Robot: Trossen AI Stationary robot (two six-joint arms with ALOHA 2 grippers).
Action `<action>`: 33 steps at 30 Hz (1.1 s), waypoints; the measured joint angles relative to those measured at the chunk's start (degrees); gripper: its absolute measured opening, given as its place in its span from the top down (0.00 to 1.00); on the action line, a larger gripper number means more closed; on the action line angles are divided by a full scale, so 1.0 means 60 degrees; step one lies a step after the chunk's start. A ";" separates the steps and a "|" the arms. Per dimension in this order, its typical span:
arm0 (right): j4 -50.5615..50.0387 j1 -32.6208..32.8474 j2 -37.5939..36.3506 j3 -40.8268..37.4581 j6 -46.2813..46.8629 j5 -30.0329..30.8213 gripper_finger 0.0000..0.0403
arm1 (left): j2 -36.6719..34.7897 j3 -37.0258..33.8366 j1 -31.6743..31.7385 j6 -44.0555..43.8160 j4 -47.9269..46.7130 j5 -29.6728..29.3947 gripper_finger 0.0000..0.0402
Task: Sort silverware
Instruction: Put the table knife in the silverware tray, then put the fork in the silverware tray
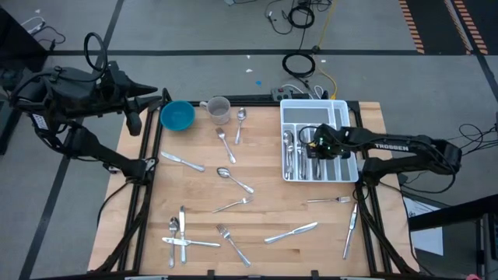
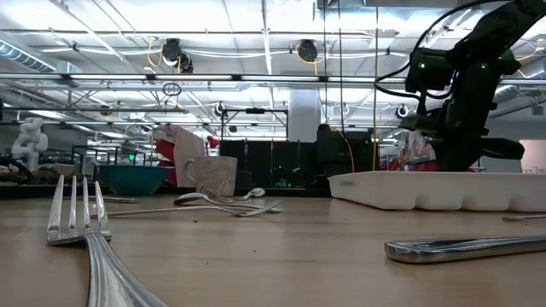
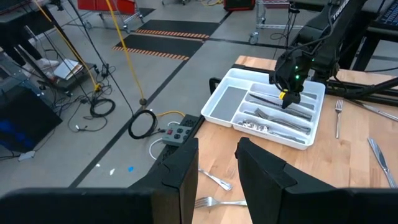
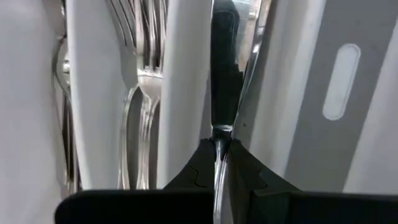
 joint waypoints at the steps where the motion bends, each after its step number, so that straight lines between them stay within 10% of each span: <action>1: -0.0001 0.0000 0.0074 0.0000 0.0004 0.0040 1.00 | 0.0000 0.0000 0.0000 0.0000 0.0000 0.0000 0.71; 20: 0.0799 -0.0003 0.0621 0.0037 -0.0083 0.0488 0.65 | 0.0097 0.0000 -0.0002 -0.0004 0.0000 0.0004 0.71; 33: 0.0322 -0.0004 -0.0183 0.2071 -0.1463 0.0463 0.62 | 0.0151 0.0000 -0.0002 -0.0004 0.0000 0.0007 0.71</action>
